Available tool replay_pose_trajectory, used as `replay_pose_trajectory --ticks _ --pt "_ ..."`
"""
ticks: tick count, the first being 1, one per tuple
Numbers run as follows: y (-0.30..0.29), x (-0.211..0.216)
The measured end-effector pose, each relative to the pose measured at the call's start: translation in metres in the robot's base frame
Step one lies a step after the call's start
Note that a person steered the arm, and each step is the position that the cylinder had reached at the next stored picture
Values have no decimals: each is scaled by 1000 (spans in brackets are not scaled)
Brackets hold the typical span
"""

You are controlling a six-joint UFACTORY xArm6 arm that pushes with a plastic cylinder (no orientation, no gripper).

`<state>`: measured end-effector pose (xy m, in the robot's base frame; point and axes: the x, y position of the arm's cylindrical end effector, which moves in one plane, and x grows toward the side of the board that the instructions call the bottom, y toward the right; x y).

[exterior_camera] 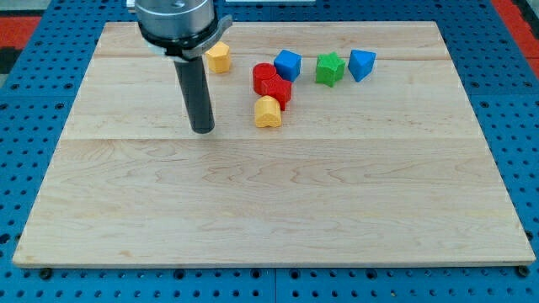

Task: Place the yellow heart right of the red star

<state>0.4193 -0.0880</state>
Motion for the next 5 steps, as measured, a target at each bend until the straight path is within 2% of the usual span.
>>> replay_pose_trajectory --ticks 3,5 --pt "174 -19" --pt "207 10"
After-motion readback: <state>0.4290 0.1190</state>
